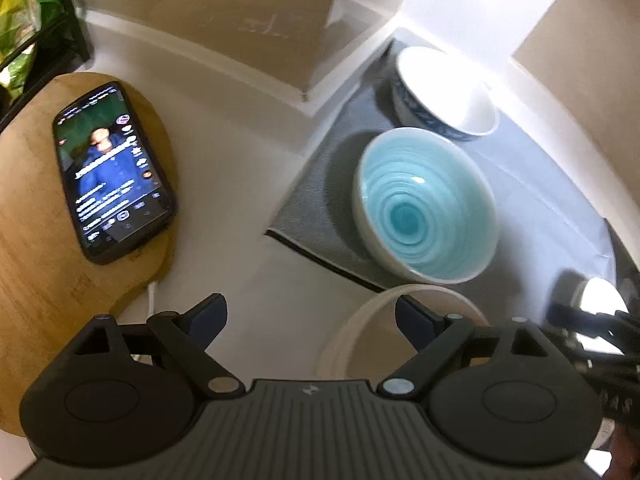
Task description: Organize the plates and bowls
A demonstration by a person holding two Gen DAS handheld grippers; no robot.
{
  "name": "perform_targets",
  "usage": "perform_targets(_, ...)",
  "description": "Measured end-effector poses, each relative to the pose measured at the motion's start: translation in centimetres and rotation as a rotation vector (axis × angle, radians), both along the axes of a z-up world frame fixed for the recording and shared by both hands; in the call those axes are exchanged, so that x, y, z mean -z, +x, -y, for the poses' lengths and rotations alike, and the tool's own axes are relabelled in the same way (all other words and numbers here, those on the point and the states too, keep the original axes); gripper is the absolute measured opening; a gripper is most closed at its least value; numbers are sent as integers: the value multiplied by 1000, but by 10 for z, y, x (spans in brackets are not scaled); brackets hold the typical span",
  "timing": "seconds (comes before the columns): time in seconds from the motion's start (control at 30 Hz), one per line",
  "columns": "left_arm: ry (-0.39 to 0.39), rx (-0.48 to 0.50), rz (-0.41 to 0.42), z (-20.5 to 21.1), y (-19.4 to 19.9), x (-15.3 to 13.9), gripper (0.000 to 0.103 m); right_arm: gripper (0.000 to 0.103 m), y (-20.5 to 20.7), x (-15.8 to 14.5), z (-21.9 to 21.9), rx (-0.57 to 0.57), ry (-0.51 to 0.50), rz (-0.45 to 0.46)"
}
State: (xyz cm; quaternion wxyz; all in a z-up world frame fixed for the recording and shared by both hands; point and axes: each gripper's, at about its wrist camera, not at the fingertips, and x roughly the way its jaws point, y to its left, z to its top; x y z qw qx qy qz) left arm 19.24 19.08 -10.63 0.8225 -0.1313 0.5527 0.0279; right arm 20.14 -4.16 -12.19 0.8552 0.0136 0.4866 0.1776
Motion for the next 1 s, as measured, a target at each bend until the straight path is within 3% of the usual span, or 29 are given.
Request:
perform_targets(0.13, -83, 37, -34, -2, 0, -2, 94, 69, 8, -1, 3, 10, 8, 4)
perform_targets(0.33, -87, 45, -25, -2, -8, -6, 94, 69, 11, 7, -2, -13, 0, -32)
perform_targets(0.5, -106, 77, 38, 2, -11, -20, 94, 69, 13, 7, -5, -24, 8, -36)
perform_targets(0.7, -66, 21, 123, -2, -6, -32, 94, 69, 23, 3, -2, -8, 10, -14)
perform_targets(1.0, -18, -93, 140, -9, 21, -27, 94, 69, 43, 4, -2, 16, 8, 22)
